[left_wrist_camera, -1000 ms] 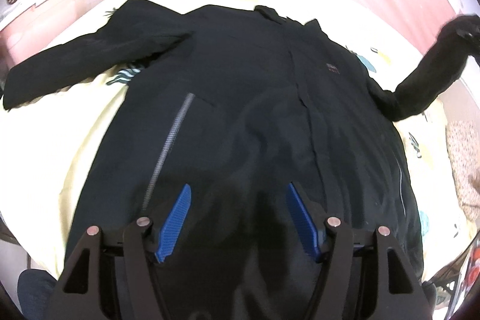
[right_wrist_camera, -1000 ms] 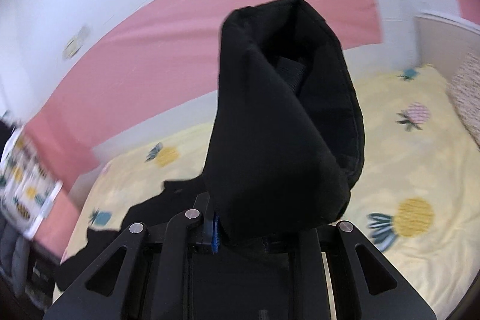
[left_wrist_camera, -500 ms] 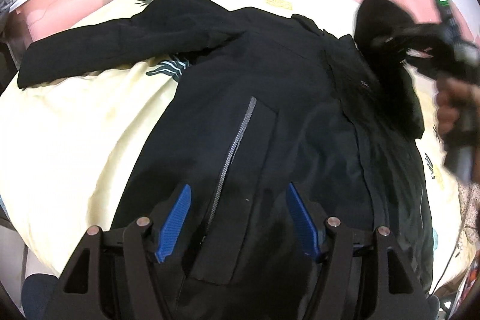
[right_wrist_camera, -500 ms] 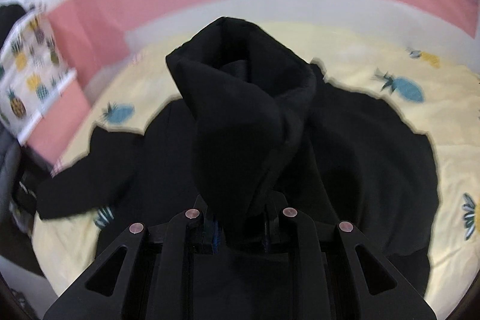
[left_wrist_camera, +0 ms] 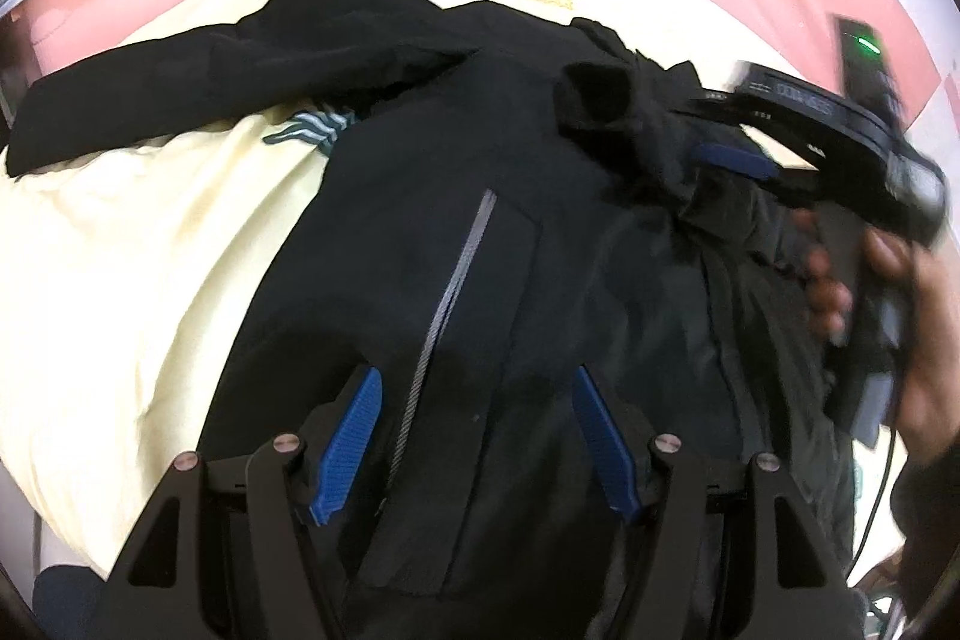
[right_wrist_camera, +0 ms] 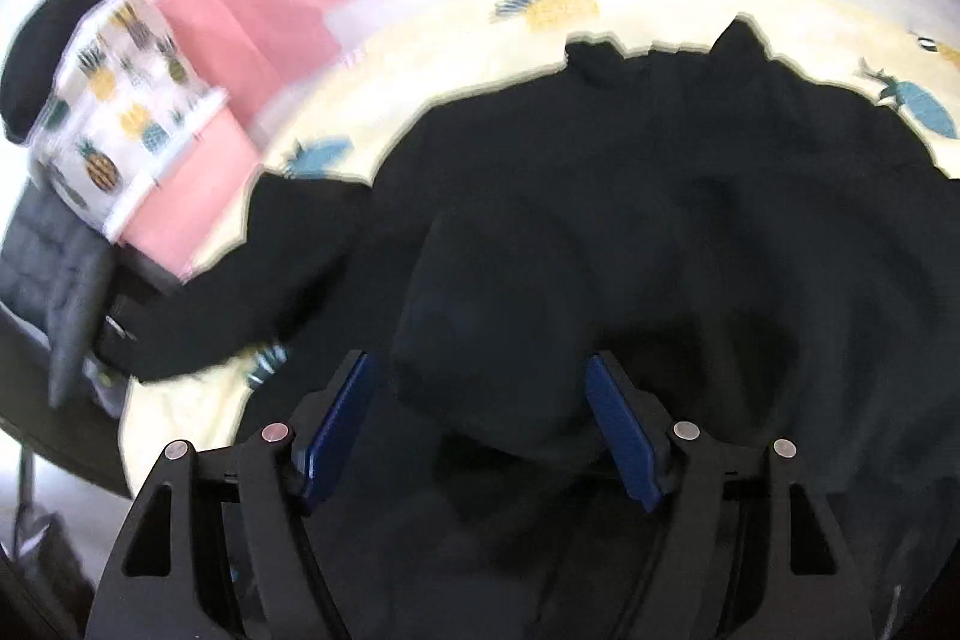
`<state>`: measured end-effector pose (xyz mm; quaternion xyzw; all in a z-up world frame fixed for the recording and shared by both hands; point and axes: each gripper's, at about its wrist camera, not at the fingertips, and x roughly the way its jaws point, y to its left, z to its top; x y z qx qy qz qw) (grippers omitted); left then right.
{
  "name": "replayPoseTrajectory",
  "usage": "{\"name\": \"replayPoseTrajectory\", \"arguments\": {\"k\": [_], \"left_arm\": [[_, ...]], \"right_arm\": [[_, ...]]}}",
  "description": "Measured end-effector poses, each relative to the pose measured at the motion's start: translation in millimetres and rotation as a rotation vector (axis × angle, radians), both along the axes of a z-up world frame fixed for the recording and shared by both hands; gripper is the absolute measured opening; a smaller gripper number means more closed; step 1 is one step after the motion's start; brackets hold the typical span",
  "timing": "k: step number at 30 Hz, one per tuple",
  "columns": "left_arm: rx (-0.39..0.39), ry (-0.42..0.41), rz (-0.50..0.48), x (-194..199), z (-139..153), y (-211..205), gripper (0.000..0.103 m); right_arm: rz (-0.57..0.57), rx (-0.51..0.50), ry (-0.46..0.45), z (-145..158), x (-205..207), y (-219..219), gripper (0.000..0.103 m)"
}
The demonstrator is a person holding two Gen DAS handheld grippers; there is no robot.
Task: Fold large clothes
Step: 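Lay the held sleeve across the coat body and open the right gripper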
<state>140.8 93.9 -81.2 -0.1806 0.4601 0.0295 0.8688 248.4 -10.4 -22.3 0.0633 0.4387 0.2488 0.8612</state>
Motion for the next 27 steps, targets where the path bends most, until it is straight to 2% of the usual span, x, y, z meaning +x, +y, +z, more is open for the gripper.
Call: {"name": "replayPoseTrajectory", "arguments": {"k": [3,7,10,13,16,17,18,19,22,23,25,27], "left_arm": [[-0.003,-0.030,-0.027,14.5,9.4,-4.1,0.069],[-0.001,-0.068,-0.081,50.9,23.1,-18.8,0.069],[0.028,-0.111,-0.127,91.7,32.1,-35.6,0.069],[0.052,-0.130,-0.161,141.1,31.7,-49.9,0.069],[0.085,-0.116,-0.190,186.8,18.8,-64.4,0.067],[0.096,-0.101,-0.203,199.8,10.9,-68.4,0.043],[0.110,-0.071,-0.210,211.3,2.0,-72.2,0.013],[0.129,-0.050,-0.212,218.5,-3.8,-74.6,0.011],[0.254,-0.099,-0.178,230.1,-0.7,-73.6,0.008],[0.260,-0.108,-0.162,234.8,3.0,-67.5,0.008],[0.213,-0.115,-0.136,242.1,6.1,-53.2,0.008],[0.208,-0.079,-0.132,245.3,-6.6,-47.9,0.008]], "right_arm": [[-0.084,0.014,-0.059,17.0,-9.1,-45.8,0.073],[-0.298,-0.041,-0.069,19.5,-7.0,-137.9,0.072],[-0.428,-0.074,-0.052,7.7,-7.0,-191.6,0.043],[-0.509,-0.056,-0.009,-9.0,-5.0,-234.1,0.033],[-0.521,-0.062,0.011,-23.3,1.3,-249.7,0.032],[-0.516,-0.061,0.021,-28.6,6.3,-250.4,0.032],[-0.507,-0.063,0.032,-32.7,11.1,-246.7,0.031],[-0.497,-0.066,0.044,-37.9,15.6,-245.0,0.029],[-0.471,-0.094,0.045,-48.2,20.9,-235.7,0.028],[-0.463,-0.097,0.043,-50.5,23.2,-233.9,0.028],[-0.448,-0.113,0.038,-52.5,26.3,-227.2,0.029],[-0.435,-0.126,0.051,-55.8,25.1,-227.2,0.030]]}}
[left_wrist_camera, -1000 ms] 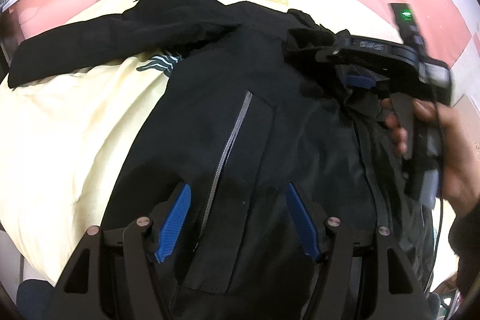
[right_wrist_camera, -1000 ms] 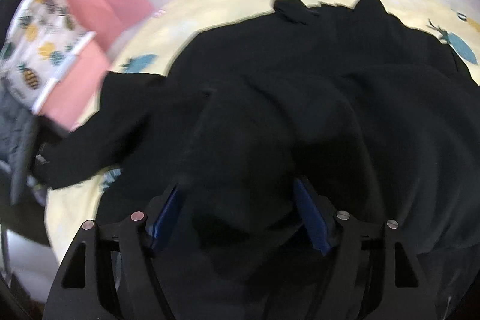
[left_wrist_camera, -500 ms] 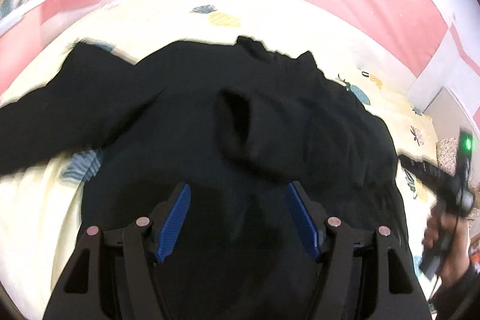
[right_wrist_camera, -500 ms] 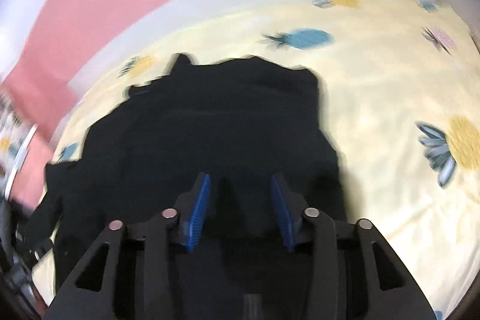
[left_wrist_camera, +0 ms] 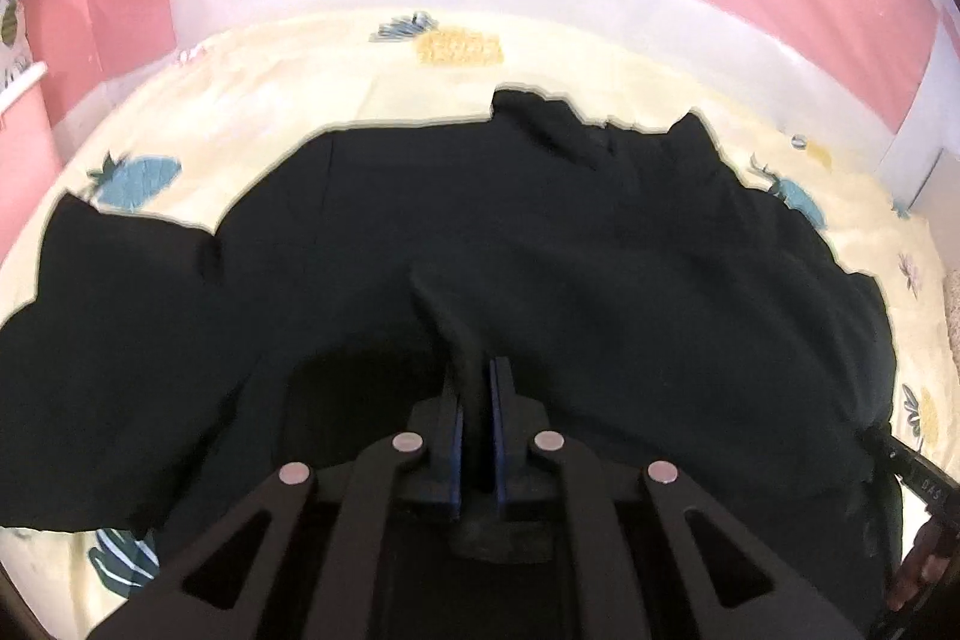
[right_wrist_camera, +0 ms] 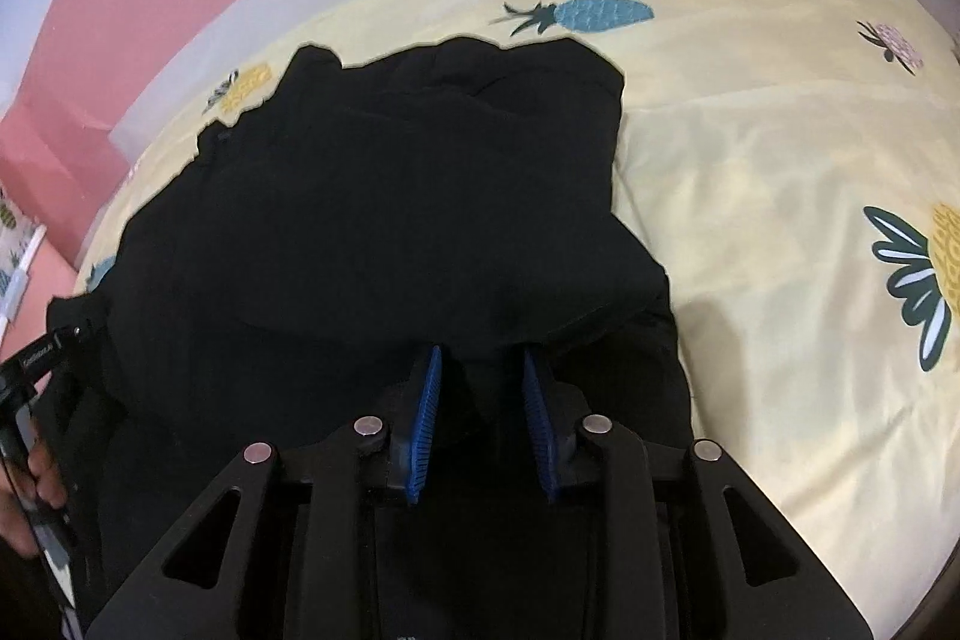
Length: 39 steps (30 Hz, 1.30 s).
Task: Fold large clothes
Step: 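Lay the held sleeve across the coat body and open the right gripper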
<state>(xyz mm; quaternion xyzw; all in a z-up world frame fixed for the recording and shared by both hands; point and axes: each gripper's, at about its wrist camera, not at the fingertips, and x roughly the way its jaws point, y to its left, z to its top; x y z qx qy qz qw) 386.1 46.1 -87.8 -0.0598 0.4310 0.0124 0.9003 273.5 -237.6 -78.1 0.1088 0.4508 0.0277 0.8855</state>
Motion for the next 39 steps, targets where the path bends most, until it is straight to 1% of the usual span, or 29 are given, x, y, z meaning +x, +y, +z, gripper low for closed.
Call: {"name": "replayPoseTrajectory", "arguments": {"k": [2,3,5,7,8,10,11,12,13,14,15,16,17,18,19,20,23,25,27,30,31,32,33,34,35,36,38,39], "left_arm": [[0.032,0.035,-0.013,-2.1,-16.3,-1.2,0.008],[0.030,0.023,-0.018,-5.6,-16.1,-0.6,0.009],[0.011,-0.012,-0.002,-17.1,-8.1,7.9,0.012],[-0.015,-0.043,0.030,-26.9,2.3,18.8,0.012],[-0.021,-0.058,0.061,-31.0,7.4,24.7,0.012],[-0.062,-0.086,0.095,-36.9,16.4,34.3,0.012],[-0.084,-0.104,0.094,-38.1,21.2,34.8,0.012],[-0.089,-0.116,0.077,-37.8,25.0,31.5,0.012],[-0.075,-0.126,0.053,-37.2,26.7,25.5,0.012],[-0.041,-0.130,0.026,-34.3,25.4,16.3,0.012],[-0.011,-0.115,-0.002,-29.9,20.4,7.8,0.012],[0.017,-0.084,-0.033,-22.2,11.3,0.1,0.012],[0.046,-0.025,-0.054,-11.4,-4.9,-5.9,0.012],[0.054,0.028,-0.057,-3.9,-18.1,-6.5,0.012],[0.044,0.043,-0.058,0.0,-27.3,-4.7,0.012],[0.032,0.022,-0.054,-0.9,-27.1,-2.2,0.012],[0.031,0.027,-0.037,-9.5,-17.4,3.7,0.012],[0.025,0.037,-0.025,-23.8,-9.4,8.9,0.012],[0.008,0.007,-0.023,-51.6,4.4,16.0,0.012],[-0.001,-0.024,-0.014,-103.8,23.2,22.5,0.013],[-0.008,-0.028,-0.014,-120.6,27.7,23.6,0.013],[-0.016,-0.025,-0.013,-138.5,30.9,24.5,0.015],[-0.027,-0.021,-0.010,-153.7,33.2,25.1,0.019],[-0.040,-0.018,-0.007,-170.2,35.1,25.3,0.022],[-0.051,-0.017,-0.003,-188.5,36.5,25.6,0.028],[-0.058,-0.015,0.001,-202.5,38.0,26.2,0.032],[-0.073,-0.015,0.006,-230.8,40.8,26.6,0.036],[-0.077,-0.015,0.012,-241.6,41.7,27.2,0.041]], "right_arm": [[-0.001,-0.003,0.009,4.4,-2.2,-2.5,0.030],[-0.005,-0.013,-0.004,11.3,-6.3,-2.9,0.030],[-0.016,-0.046,-0.094,32.3,-17.6,-3.7,0.030],[-0.023,-0.074,-0.155,47.6,-19.4,-4.1,0.030],[-0.025,-0.078,-0.159,50.7,-14.7,-4.8,0.030],[-0.031,-0.083,-0.139,48.4,0.1,-5.9,0.030],[-0.033,-0.088,-0.128,45.0,7.2,-5.9,0.030],[-0.036,-0.099,-0.092,34.0,19.3,-5.8,0.030],[-0.034,-0.100,-0.046,21.5,28.5,-6.1,0.030],[-0.035,-0.100,-0.020,11.9,31.6,-7.2,0.030],[-0.035,-0.112,-0.010,2.6,35.6,-6.8,0.030],[-0.032,-0.121,-0.018,1.8,36.4,-5.5,0.030],[-0.031,-0.125,-0.016,3.2,36.1,-5.4,0.030],[-0.032,-0.124,-0.012,5.3,35.6,-5.8,0.030],[-0.030,-0.126,-0.005,8.9,34.0,-5.7,0.030],[-0.029,-0.138,0.003,15.1,30.5,-4.6,0.030],[-0.010,-0.141,-0.027,33.5,8.5,-1.3,0.030],[-0.007,-0.136,-0.039,39.6,-12.8,2.7,0.030],[-0.001,-0.117,-0.063,49.3,-43.4,8.8,0.030],[0.007,-0.095,-0.083,59.1,-85.2,18.5,0.030],[0.012,-0.095,-0.087,62.1,-105.8,23.6,0.030],[0.010,-0.096,-0.089,63.9,-116.4,26.3,0.031],[0.009,-0.092,-0.088,66.0,-136.0,31.0,0.032],[0.013,-0.086,-0.084,67.3,-146.9,34.0,0.036],[0.018,-0.081,-0.082,69.1,-162.4,38.2,0.042],[0.019,-0.081,-0.083,71.4,-176.1,41.9,0.044],[0.035,-0.083,-0.085,75.1,-198.4,49.8,0.048],[0.047,-0.090,-0.085,76.7,-206.9,54.2,0.049]]}}
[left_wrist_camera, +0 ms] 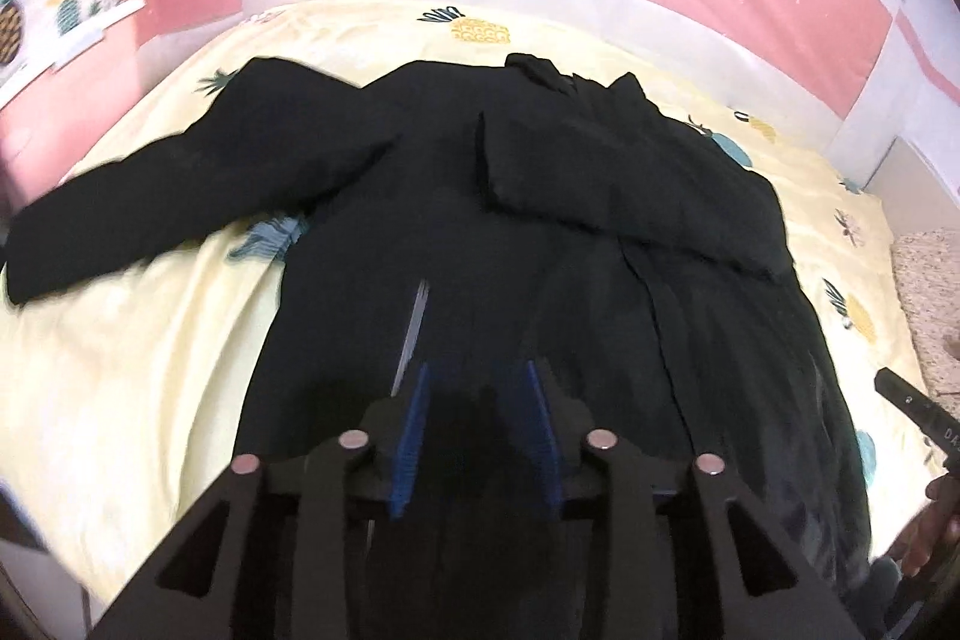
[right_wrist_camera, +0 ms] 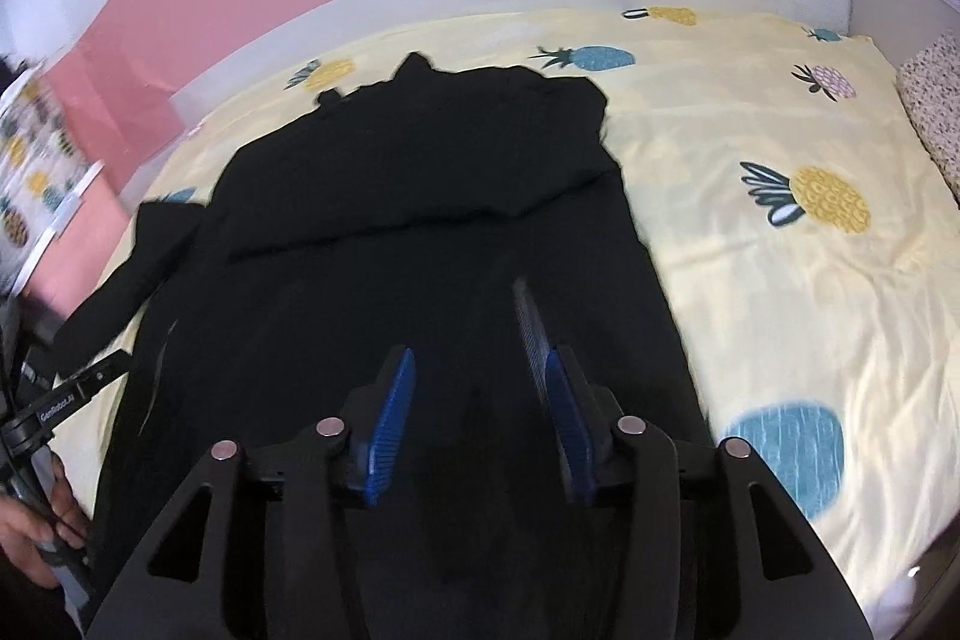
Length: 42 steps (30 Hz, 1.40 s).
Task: Fold large clothes
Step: 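Lay the held sleeve across the coat body and open the right gripper, then grasp the other coat sleeve with the left gripper and lift it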
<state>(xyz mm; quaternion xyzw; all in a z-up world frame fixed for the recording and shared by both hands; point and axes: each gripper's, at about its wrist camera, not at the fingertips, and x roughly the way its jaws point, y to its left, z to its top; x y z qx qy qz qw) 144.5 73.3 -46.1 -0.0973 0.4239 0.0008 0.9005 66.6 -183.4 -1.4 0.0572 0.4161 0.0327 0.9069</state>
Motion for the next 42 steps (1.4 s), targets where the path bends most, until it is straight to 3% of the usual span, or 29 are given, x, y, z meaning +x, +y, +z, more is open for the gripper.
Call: {"name": "replayPoseTrajectory", "arguments": {"k": [11,23,27,31,42], "left_arm": [[-0.002,-0.029,-0.002,-71.5,25.0,8.2,0.049],[-0.042,-0.035,0.097,-74.8,19.5,47.4,0.050],[-0.076,-0.021,0.159,-69.7,9.5,76.3,0.051],[-0.118,-0.021,0.252,-62.2,-1.8,118.2,0.052],[-0.238,-0.033,0.513,-29.8,-46.2,243.4,0.059]], "right_arm": [[0.096,-0.060,-0.049,21.1,-58.0,33.4,0.052],[0.190,-0.098,-0.057,24.9,-61.4,77.4,0.052],[0.238,-0.112,-0.052,21.4,-55.8,99.7,0.052],[0.262,-0.121,-0.042,16.1,-48.9,114.7,0.060],[0.279,-0.160,0.010,-6.6,-20.6,134.4,0.061]]}}
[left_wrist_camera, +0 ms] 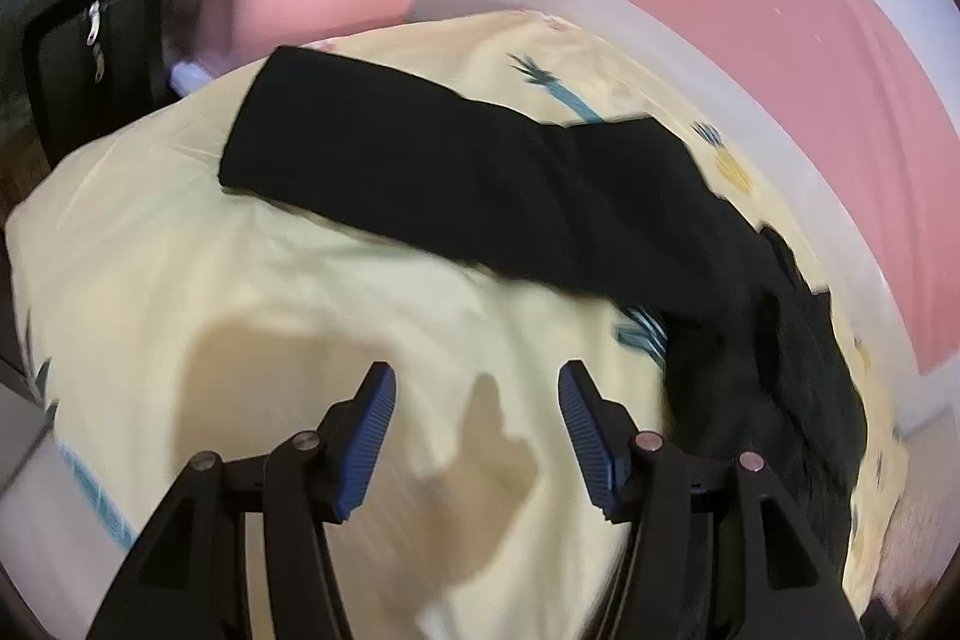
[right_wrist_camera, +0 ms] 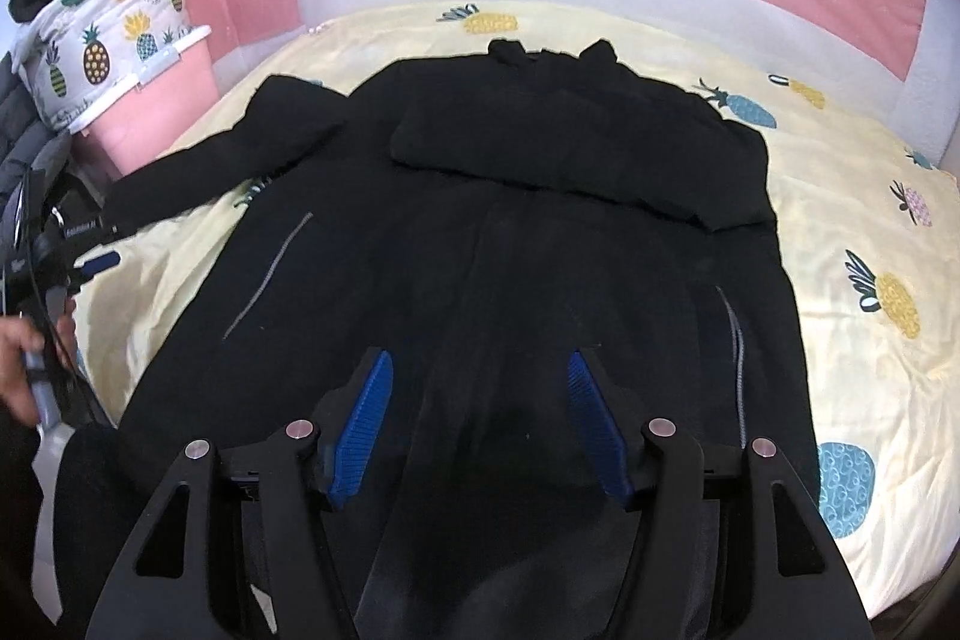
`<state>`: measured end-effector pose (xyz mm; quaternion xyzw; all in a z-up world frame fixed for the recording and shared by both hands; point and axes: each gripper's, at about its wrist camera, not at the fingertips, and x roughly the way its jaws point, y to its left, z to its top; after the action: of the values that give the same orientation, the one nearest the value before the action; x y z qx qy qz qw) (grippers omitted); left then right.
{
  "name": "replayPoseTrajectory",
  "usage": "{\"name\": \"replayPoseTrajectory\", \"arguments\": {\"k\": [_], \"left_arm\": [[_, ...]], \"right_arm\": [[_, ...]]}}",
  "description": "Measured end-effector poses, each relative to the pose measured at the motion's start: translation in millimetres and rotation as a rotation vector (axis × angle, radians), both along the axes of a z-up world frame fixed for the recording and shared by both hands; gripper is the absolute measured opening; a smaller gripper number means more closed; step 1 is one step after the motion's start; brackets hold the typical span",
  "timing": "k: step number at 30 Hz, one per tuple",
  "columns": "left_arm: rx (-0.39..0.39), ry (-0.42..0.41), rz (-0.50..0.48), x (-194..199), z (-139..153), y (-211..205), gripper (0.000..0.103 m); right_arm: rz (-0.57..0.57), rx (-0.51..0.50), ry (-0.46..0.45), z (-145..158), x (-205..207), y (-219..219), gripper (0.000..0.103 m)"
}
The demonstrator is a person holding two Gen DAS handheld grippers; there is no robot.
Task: Fold large clothes
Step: 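Grasp the other coat sleeve with the left gripper and lift it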
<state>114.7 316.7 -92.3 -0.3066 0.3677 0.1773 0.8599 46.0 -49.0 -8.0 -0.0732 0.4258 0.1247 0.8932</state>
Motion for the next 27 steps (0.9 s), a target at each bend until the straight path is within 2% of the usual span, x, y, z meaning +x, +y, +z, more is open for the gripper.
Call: {"name": "replayPoseTrajectory", "arguments": {"k": [8,14,17,18,20,24,27], "left_arm": [[-0.093,0.011,0.124,33.7,-37.2,61.6,0.059],[-0.037,-0.015,0.167,54.1,-38.1,81.9,0.057],[0.009,0.016,0.186,65.3,-33.9,86.9,0.027],[0.016,0.019,0.183,67.6,-30.0,86.5,0.019],[0.066,0.015,0.164,70.8,-13.9,79.7,0.014],[0.141,-0.056,0.101,72.9,35.0,54.5,0.012],[0.205,-0.136,0.022,79.5,83.2,25.3,0.012]], "right_arm": [[-0.010,-0.016,0.048,-20.2,25.3,3.9,0.061],[-0.030,-0.009,0.081,-33.5,40.0,-1.2,0.061],[-0.045,-0.003,0.098,-39.5,43.2,-9.2,0.061],[-0.053,-0.001,0.101,-40.7,43.7,-12.7,0.061],[-0.072,0.010,0.103,-41.5,44.2,-22.6,0.061],[-0.104,0.033,0.099,-39.3,44.6,-38.3,0.061],[-0.123,0.054,0.092,-36.1,43.8,-49.5,0.061]]}}
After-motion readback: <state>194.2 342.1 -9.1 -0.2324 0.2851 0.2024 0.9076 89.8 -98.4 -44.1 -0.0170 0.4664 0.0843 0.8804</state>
